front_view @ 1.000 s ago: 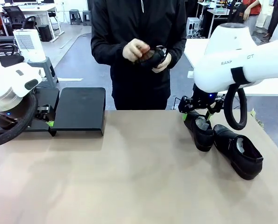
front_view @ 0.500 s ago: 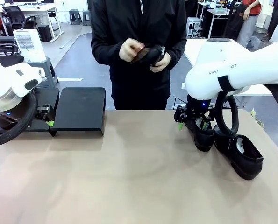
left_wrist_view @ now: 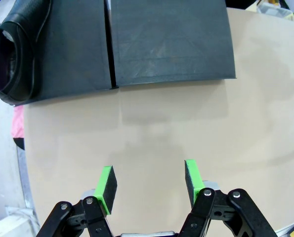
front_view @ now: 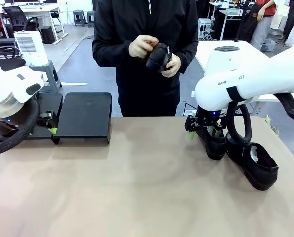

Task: Organize the shoes by placing them on the stand.
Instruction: Pick up one Shoe and place it in the middle of the table.

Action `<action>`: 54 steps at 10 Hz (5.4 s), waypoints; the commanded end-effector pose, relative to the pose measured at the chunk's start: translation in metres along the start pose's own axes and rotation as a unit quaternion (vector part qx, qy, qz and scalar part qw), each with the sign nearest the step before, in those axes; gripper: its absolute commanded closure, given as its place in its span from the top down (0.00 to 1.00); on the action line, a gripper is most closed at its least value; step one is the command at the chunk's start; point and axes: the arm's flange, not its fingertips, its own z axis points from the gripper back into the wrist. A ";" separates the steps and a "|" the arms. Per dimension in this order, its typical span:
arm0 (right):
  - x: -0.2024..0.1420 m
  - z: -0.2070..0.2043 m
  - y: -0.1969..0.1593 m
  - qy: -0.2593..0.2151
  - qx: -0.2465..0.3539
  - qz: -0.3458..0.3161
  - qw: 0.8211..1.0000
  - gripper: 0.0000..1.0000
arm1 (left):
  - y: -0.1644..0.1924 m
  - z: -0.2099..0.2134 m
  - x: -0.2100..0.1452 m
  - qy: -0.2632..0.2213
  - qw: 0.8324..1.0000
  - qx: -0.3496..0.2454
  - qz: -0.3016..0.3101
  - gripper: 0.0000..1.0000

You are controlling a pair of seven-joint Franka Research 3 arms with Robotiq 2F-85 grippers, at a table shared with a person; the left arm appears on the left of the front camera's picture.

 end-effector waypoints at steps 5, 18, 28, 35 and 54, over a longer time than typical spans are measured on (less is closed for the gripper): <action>0.009 -0.006 0.008 0.002 -0.017 0.013 1.000 0.46 | 0.002 0.000 0.001 -0.002 1.000 -0.004 -0.003 0.72; -0.018 0.040 -0.005 0.007 -0.008 -0.049 0.999 0.00 | 0.002 0.000 0.001 -0.002 1.000 -0.004 -0.003 0.72; -0.101 0.108 -0.001 -0.012 0.002 -0.070 0.997 0.00 | 0.002 0.000 0.001 -0.002 1.000 -0.004 -0.003 0.72; -0.117 0.086 0.229 -0.086 -0.017 0.008 0.996 0.00 | 0.002 0.000 0.001 -0.002 1.000 -0.004 -0.003 0.72; -0.184 0.017 0.265 0.062 -0.015 0.030 0.998 0.76 | 0.002 0.000 0.001 -0.002 1.000 -0.004 -0.003 0.72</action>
